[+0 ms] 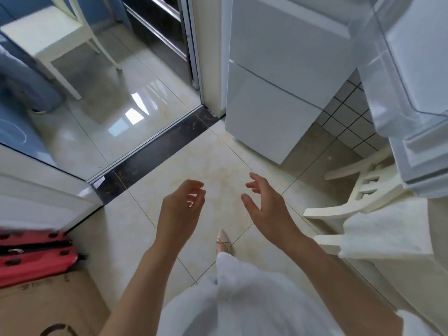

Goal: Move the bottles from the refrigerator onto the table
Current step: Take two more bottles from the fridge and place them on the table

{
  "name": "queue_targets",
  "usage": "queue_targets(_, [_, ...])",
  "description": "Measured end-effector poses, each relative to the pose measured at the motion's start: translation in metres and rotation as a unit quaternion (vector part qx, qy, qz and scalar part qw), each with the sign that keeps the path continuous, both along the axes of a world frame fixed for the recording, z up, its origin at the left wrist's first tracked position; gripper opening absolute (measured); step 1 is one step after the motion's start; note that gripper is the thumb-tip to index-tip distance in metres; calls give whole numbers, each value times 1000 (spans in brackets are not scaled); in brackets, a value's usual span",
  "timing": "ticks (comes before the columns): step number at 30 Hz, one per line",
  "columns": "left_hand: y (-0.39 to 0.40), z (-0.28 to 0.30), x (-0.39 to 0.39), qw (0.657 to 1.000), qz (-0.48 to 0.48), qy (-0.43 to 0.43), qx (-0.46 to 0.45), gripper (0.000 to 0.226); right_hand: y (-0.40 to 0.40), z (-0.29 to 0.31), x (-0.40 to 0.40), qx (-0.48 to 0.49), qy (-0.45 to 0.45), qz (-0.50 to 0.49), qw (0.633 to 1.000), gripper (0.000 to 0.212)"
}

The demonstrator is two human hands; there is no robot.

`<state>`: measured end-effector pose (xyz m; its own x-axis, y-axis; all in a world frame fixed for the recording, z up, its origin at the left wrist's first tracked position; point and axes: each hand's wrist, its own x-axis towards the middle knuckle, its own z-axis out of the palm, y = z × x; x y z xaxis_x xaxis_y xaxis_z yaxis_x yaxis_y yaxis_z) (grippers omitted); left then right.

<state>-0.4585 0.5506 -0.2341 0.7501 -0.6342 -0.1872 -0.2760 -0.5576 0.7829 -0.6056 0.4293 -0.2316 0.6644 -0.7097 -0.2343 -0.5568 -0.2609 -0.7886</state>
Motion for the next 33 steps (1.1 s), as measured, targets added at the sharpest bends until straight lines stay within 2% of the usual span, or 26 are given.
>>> queue_targets(8, [-82, 13, 81, 1000, -30, 3, -8, 14, -86, 11, 72, -11, 6, -34, 999, 48])
queue_targets(19, [-250, 26, 229, 987, -151, -2, -52, 16, -209, 27, 189, -52, -31, -159, 985, 46])
queue_targets(26, [-374, 63, 301, 954, -284, -47, -78, 15, -283, 58, 253, -83, -39, -244, 966, 46])
queue_targets(33, [-487, 96, 321, 926, -348, -63, -134, 16, -357, 88, 278, -121, -64, -313, 940, 43])
